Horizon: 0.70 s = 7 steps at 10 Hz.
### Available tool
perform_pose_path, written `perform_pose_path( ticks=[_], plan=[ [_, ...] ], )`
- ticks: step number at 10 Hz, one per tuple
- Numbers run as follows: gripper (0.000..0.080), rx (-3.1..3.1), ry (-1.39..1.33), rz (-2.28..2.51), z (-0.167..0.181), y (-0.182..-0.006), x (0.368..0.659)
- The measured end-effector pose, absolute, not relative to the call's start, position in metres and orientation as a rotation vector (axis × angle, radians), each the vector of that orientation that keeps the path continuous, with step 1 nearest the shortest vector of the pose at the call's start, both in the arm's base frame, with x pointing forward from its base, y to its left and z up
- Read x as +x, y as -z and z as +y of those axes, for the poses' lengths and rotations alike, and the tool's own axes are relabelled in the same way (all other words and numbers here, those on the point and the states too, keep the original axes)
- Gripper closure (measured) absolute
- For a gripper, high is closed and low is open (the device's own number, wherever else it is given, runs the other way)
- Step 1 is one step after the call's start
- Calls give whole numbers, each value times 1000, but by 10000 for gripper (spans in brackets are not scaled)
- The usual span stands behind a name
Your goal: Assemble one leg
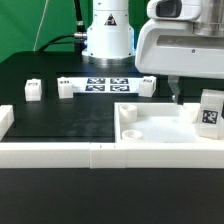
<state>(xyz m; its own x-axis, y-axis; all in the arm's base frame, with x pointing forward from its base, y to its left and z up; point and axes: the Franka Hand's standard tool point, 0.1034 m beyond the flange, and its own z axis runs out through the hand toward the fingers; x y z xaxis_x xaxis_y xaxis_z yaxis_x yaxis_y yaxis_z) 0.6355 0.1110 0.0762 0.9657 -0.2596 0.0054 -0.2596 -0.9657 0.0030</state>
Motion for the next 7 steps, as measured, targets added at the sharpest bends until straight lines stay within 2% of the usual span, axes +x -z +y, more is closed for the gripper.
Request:
perform_pose_path(
  ticks=[1, 2, 5, 7],
  plan=[
    [410, 3111, -8, -411, 111, -76, 636],
    [511, 3111, -8, -411, 111, -76, 636],
    [511, 3102, -8, -476, 111, -76, 635],
    [511, 3051, -6, -781, 112, -74, 635]
  ],
)
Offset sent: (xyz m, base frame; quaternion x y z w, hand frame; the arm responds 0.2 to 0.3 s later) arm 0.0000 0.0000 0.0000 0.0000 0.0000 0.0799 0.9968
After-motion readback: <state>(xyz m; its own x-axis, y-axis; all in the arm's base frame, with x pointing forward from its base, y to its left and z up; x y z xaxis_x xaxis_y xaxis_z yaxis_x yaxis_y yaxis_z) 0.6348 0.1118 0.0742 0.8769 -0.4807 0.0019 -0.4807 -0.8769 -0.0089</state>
